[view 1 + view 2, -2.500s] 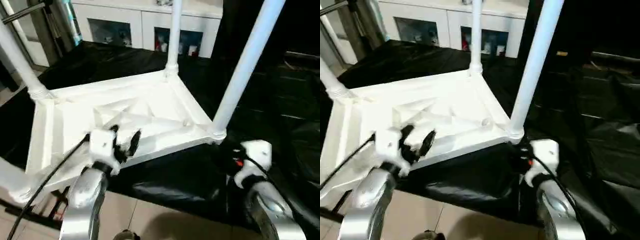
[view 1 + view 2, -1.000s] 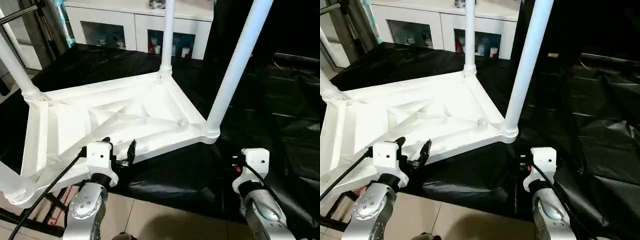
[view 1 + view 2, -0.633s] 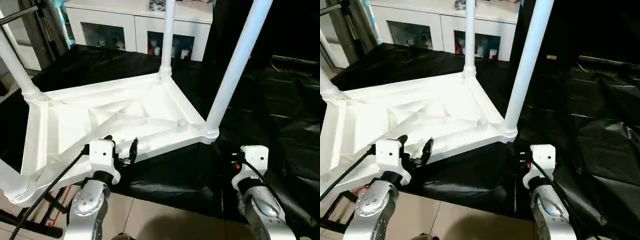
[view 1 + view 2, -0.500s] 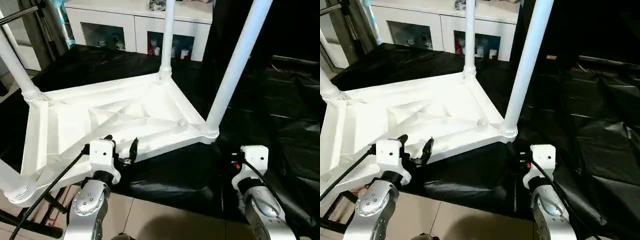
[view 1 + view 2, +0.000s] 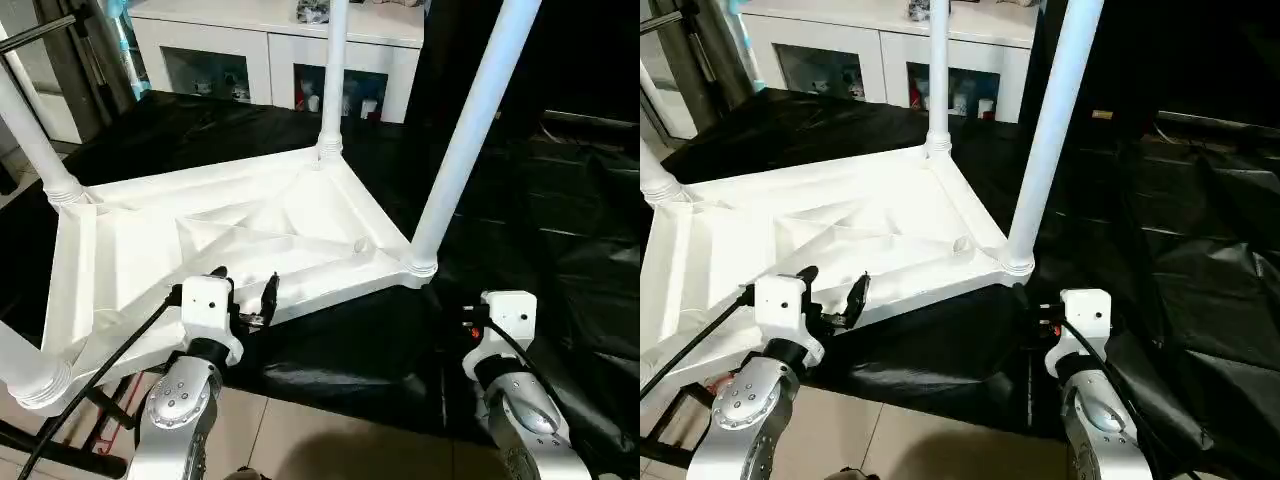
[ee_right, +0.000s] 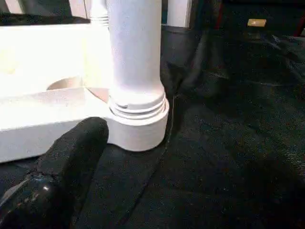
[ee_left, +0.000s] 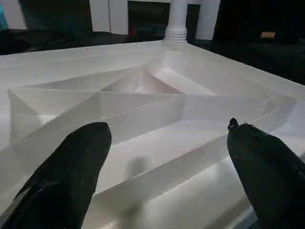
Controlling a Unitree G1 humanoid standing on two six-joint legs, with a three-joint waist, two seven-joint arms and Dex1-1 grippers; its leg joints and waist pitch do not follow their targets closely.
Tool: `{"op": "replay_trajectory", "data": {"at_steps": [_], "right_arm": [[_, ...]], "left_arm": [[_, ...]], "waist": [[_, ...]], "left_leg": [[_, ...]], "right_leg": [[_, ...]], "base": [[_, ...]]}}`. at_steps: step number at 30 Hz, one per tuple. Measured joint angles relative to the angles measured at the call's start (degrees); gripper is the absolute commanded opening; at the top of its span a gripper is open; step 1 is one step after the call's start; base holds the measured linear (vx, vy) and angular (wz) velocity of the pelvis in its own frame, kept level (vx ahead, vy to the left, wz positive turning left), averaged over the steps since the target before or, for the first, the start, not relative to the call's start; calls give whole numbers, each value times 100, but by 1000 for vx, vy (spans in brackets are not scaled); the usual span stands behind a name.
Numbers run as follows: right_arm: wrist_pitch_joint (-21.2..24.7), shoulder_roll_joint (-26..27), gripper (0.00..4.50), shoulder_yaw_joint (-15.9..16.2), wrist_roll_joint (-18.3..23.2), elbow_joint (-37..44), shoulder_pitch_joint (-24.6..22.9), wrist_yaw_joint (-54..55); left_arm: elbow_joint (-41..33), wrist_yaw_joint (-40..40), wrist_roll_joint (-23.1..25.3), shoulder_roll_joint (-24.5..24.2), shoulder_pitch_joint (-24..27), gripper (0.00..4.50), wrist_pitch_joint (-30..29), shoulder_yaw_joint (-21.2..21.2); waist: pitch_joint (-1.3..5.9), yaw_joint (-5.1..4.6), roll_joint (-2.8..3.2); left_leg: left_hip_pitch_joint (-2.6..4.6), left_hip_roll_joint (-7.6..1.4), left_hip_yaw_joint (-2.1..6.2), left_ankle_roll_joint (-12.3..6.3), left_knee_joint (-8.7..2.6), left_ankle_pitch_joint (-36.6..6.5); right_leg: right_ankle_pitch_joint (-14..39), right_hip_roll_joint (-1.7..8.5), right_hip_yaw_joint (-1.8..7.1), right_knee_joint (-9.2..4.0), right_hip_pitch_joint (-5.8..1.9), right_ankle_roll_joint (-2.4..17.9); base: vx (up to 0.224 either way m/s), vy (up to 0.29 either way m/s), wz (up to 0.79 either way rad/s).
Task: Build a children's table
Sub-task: Rotate leg to tighten
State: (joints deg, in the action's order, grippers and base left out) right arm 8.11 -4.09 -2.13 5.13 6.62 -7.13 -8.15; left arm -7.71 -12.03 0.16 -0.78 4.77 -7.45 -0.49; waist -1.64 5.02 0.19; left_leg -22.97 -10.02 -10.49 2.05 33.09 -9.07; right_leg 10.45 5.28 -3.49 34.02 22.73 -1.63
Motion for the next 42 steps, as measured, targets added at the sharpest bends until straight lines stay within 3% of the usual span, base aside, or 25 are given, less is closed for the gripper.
{"op": "replay_trajectory", "data": {"at_steps": [42], "right_arm": [[-2,5,450,21,20,-9,29,-2]], "left_arm": [[-1,107,-49,-104,-6,441,-4,-56]], "waist": [[2,4,1]], "left_leg": [[0,0,1,0,0,0]], "right_leg": [[0,0,0,0,0,0]], "base": [[0,0,0]]}}
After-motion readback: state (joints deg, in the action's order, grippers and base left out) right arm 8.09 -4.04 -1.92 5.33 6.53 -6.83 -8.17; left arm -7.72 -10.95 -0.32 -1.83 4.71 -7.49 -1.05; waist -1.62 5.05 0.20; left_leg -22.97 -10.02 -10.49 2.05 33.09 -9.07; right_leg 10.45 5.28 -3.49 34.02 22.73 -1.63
